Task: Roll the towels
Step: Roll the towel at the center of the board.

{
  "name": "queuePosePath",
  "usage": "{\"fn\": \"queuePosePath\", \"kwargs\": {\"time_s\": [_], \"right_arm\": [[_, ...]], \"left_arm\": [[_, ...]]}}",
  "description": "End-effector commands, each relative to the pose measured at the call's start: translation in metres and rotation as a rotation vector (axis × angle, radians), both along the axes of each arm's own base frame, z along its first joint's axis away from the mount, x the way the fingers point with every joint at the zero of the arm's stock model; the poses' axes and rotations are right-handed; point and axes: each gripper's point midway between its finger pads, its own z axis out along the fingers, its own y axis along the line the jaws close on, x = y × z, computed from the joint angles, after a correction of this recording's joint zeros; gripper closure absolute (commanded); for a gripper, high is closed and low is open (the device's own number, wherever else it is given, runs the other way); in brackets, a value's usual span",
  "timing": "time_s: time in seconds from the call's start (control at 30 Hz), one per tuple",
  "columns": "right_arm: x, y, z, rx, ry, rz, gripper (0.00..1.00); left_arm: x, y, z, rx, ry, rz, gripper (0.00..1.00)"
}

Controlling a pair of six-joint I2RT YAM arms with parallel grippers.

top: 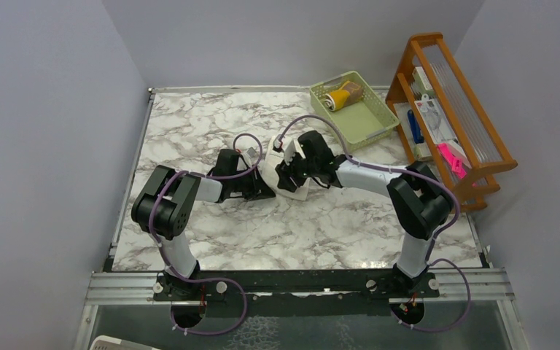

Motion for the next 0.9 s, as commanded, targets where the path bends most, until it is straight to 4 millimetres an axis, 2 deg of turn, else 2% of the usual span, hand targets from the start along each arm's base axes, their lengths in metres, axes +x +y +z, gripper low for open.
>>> {"fn": "queuePosePath", "kwargs": {"time_s": [0.0,0.27,0.4,0.5,0.53,0.57,0.6,0.73,0.87], "right_arm": [[-0.003,0.007,-0.001,-0.019,-0.026,0.036,0.49],[-0.012,0.012,-0.014,-0.05,0.022,0.067,0.48],[-0.011,0.01,-0.023,-0.075,0.044,0.05,0.53],[-0.011,0.01,-0.028,-0.086,0.062,0.044,0.65],[-0.011,0.01,-0.029,-0.09,0.069,0.042,0.75],[-0.011,0.01,-0.031,-0.093,0.078,0.039,0.91],[-0.011,0.01,-0.032,-0.095,0.087,0.032,0.98],[-0.019,0.013,-0.029,-0.063,0.138,0.031,0.99],[-0.044,0.026,-0.016,0.03,0.261,0.132,0.99]], "left_arm": [[-0.004,0.008,-0.01,0.064,0.018,-0.002,1.0],[-0.003,0.009,-0.01,0.073,0.018,-0.004,1.0],[-0.001,0.01,-0.005,0.081,0.008,-0.002,1.0],[0.0,0.013,-0.001,0.103,-0.006,0.001,1.0],[0.0,0.014,0.001,0.109,-0.011,0.005,1.0],[0.0,0.015,0.003,0.112,-0.012,0.008,1.0],[0.001,0.014,0.011,0.105,-0.029,0.01,1.0],[0.003,0.015,0.043,0.083,-0.092,0.02,1.0],[0.003,0.017,0.079,0.073,-0.195,0.017,1.0]]}}
